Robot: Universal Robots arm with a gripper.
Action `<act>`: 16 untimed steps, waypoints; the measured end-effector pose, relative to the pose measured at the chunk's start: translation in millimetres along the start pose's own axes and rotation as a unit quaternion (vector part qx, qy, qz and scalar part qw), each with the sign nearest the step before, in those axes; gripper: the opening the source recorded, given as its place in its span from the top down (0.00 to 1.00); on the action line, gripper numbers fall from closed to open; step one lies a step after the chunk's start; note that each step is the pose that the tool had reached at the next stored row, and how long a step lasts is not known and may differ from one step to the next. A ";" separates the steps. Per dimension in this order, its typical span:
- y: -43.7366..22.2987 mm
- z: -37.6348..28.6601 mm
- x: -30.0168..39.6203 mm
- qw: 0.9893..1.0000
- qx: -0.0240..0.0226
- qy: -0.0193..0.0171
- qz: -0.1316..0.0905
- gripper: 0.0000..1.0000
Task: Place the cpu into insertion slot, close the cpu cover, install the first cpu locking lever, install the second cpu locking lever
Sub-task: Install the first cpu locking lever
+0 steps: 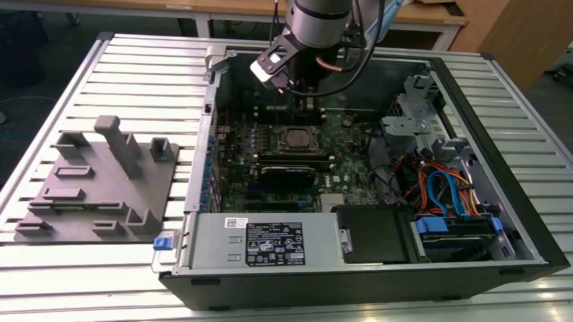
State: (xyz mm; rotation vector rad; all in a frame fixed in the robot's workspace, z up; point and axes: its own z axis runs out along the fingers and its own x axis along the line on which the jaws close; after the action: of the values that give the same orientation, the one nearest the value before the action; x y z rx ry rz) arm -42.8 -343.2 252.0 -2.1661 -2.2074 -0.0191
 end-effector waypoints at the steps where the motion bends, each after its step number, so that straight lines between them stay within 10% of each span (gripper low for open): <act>1: 0.0 -1.7 0.1 1.000 0.000 0.000 0.000 0.90; 16: -0.1 -4.1 0.2 1.000 0.000 0.000 0.000 0.90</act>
State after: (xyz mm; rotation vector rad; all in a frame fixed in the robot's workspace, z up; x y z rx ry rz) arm -42.8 -343.2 256.0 -2.1661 -2.2074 -0.0191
